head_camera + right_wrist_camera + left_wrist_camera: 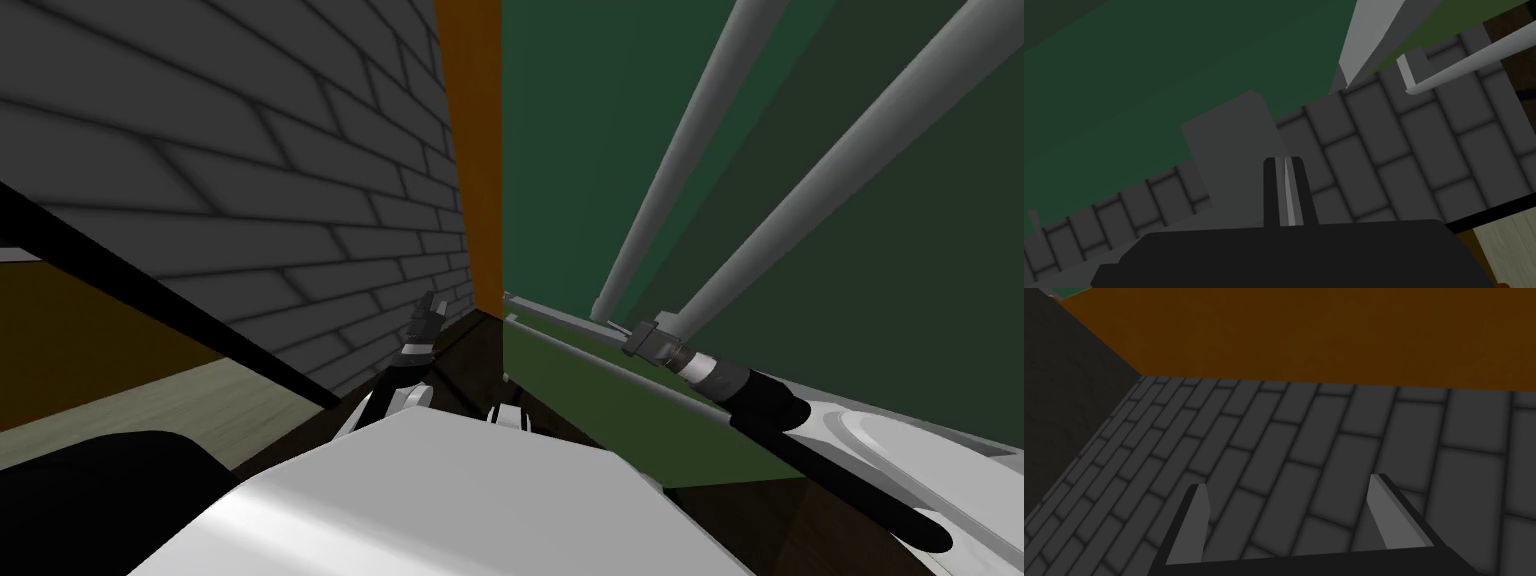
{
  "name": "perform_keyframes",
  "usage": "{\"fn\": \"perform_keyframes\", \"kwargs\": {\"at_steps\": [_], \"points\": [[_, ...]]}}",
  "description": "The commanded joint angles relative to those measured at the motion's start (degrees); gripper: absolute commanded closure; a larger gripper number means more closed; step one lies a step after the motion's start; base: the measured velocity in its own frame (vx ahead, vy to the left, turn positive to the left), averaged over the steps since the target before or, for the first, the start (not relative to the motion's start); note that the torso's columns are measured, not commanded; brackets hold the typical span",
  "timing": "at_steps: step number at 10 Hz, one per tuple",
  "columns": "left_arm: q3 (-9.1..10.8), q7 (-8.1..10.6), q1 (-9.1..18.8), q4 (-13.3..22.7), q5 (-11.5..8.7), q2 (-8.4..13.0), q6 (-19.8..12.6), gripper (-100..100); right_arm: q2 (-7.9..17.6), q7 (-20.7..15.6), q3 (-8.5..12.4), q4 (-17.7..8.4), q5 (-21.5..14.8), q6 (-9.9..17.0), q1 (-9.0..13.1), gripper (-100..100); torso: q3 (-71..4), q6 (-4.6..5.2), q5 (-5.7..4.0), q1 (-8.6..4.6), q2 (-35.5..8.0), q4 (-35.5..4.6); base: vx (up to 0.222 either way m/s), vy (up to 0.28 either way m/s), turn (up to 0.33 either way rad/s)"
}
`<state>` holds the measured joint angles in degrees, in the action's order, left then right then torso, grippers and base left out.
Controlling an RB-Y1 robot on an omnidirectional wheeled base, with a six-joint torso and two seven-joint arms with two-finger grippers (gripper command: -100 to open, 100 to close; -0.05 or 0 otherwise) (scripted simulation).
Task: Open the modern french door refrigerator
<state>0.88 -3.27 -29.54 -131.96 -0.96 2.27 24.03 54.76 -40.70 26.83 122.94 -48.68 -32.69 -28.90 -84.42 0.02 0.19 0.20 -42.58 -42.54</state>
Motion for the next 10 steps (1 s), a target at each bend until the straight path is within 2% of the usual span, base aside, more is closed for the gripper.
{"fn": "perform_keyframes", "kwargs": {"at_steps": [1,2,3,4,5,6,8,9,10], "points": [[-0.01,0.00,0.01,0.00,0.00,0.00,0.00,0,-0.34,-0.08,-0.40,3.74,-0.01,0.00,-1.28,100,-0.02,-0.09,-0.08,-0.02,0.06,0.12,0.082,0.141,-0.369],[-0.01,0.00,0.01,0.00,0.00,0.00,0.00,0,-0.34,-0.08,-0.40,3.74,-0.01,0.00,-1.28,100,-0.07,-0.09,-0.05,0.19,0.17,0.18,0.064,0.132,-0.305],[-0.01,0.00,0.02,0.00,0.00,0.00,0.00,0,-0.48,-0.07,-0.82,6.00,-0.07,-0.05,-2.16,100,-0.15,-0.18,-0.04,0.10,0.26,0.21,0.060,0.122,-0.353],[-0.01,0.00,0.01,0.00,0.00,0.00,0.00,0,-0.48,-0.07,-0.82,6.00,-0.07,-0.05,-2.16,100,-0.21,-0.19,-0.06,0.11,0.36,0.26,0.064,0.108,-0.355],[-0.01,0.00,0.01,0.00,0.00,0.00,0.00,0,-0.62,-0.05,-1.25,8.26,-0.13,-0.11,-3.03,100,-0.26,-0.13,-0.11,-0.03,0.44,0.30,0.075,0.142,-0.443],[-0.01,0.00,0.01,0.00,0.00,0.00,0.00,0,-0.62,-0.05,-1.25,8.26,-0.13,-0.11,-3.03,100,-0.24,-0.03,-0.14,-0.05,0.43,0.30,0.062,0.126,-0.354],[0.00,0.00,0.01,0.00,0.00,0.00,0.00,0,-0.89,-0.03,-2.10,12.36,-0.24,-0.21,-4.78,100,-0.16,-0.01,-0.21,-0.25,0.32,0.26,0.072,0.151,-0.441],[-0.01,0.00,0.01,0.00,0.00,0.00,0.00,0,-0.89,-0.03,-2.10,12.79,-0.24,-0.21,-4.78,100,-0.17,-0.05,-0.16,-0.07,0.34,0.27,0.034,0.171,-0.629],[-0.02,0.00,0.03,0.00,0.00,0.00,0.00,0,-1.03,-0.02,-2.53,15.05,-0.30,-0.27,-5.66,100,-0.16,-0.15,-0.14,-0.08,0.29,0.27,0.034,0.168,-0.338]]}}
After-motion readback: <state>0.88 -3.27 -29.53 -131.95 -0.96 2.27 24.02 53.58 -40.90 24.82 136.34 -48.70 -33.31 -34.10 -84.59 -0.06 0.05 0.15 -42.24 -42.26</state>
